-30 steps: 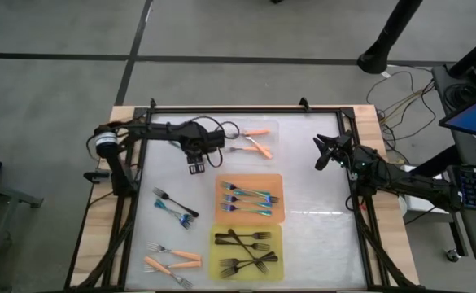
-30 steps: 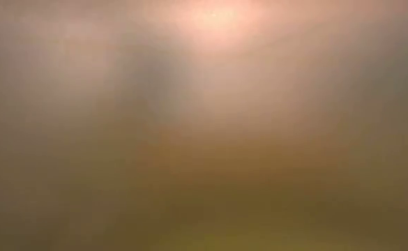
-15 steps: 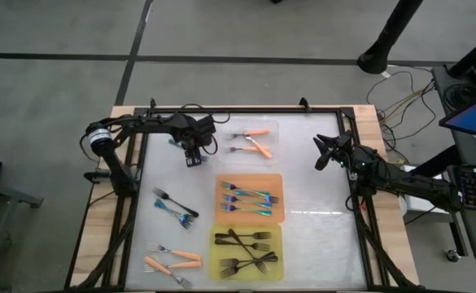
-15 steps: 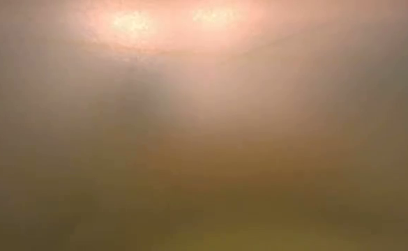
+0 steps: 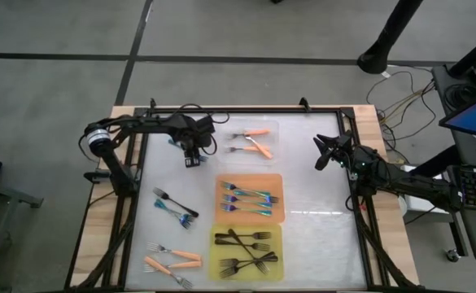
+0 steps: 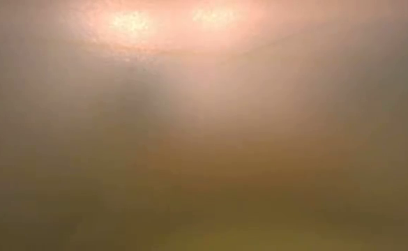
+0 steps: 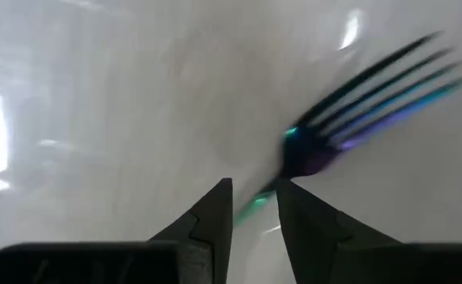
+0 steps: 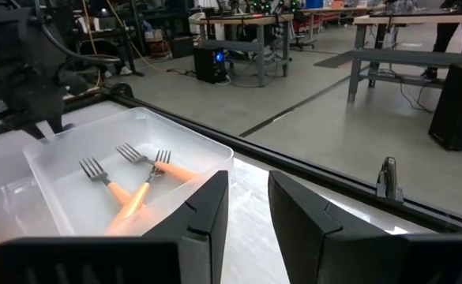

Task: Sort silverware by color (type)
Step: Put the blue fork into the orange bin

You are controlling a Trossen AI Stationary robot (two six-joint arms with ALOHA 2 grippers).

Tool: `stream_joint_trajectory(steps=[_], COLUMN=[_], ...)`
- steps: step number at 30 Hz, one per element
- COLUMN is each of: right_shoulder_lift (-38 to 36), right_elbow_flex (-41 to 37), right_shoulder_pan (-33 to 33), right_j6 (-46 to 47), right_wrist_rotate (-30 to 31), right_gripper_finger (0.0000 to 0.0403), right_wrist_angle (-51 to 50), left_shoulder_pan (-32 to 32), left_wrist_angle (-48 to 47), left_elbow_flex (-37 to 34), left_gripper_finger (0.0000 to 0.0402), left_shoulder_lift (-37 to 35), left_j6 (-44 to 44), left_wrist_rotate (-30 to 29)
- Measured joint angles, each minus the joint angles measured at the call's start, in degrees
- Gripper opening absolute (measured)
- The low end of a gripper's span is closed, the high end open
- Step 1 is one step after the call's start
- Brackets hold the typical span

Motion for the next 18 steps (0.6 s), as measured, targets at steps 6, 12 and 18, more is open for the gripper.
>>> stream_joint_trajectory(steps=[6,12,18], right_shoulder_lift=[0.0,0.0,-0.01], right_elbow_flex=[-0.01,-0.02,-0.01], right_shoulder_pan=[0.0,0.0,0.0], right_j6=[0.0,0.0,0.0], right_wrist_rotate=[-0.01,0.0,0.0], right_gripper_finger=[0.0084,0.0084,0.0084], right_wrist_angle=[0.0,0.0,0.0], left_shoulder_pan=[-0.04,-0.42,-2.79], left_wrist_angle=[-0.08,-1.7,1.04], left_elbow_flex=[-0.26,-3.55,-10.12], left_gripper_finger=[0.0078,0.0078,0.0078], left_shoulder_lift=[-4.43,-9.57,-16.42], left_j6=[-3.71,-9.78,-12.76], left_wrist_rotate=[8.83,15.2,17.59])
